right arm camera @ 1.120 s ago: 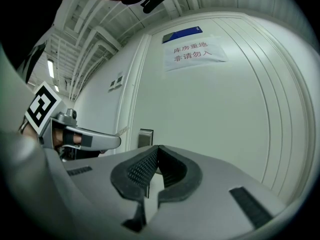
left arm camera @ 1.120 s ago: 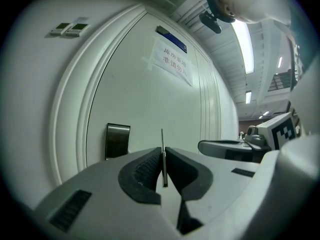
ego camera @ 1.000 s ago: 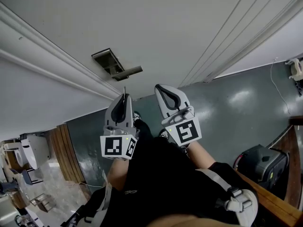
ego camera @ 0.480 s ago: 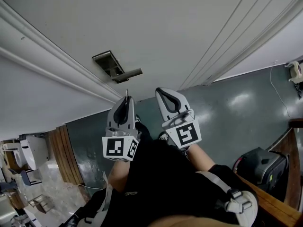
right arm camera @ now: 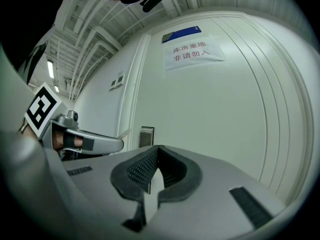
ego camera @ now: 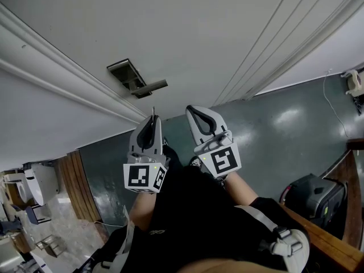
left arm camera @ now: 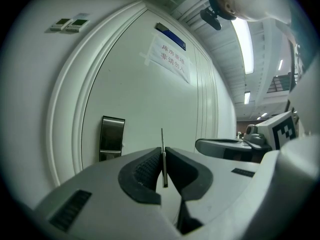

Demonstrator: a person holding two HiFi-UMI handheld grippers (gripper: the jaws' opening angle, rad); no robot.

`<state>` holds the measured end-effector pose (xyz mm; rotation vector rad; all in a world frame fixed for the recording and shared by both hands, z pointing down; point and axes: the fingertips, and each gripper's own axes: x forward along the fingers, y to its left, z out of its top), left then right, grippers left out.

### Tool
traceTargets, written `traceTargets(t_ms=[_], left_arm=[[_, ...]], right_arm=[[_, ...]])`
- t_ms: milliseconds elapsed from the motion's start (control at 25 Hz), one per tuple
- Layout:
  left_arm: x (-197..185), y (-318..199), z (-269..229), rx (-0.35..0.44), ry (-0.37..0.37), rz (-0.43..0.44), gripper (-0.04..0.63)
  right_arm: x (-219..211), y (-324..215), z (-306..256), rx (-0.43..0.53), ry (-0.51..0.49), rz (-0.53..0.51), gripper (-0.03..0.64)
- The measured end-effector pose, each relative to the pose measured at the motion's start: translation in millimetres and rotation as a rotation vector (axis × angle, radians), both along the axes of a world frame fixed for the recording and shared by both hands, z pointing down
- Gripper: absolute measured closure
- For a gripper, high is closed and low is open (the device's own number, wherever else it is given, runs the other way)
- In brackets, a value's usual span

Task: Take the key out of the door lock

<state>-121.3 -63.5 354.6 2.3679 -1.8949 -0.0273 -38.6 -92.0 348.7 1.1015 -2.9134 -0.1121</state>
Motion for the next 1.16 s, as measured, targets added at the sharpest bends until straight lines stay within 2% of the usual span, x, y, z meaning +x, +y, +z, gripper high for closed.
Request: traceTargets(t_ms=[280, 1160], left_arm=[[2.7, 3.2, -0.8, 0.001, 0.000, -0.001, 0.558], [4.8, 4.7, 10.9, -0.012, 0.050, 0.016, 0.558]], right_arm=[[-0.9, 9.0, -3.0, 0.023, 0.019, -0.037, 0.609], [-2.2, 13.6, 7.1, -0.022, 0.003, -0.051, 0.609]])
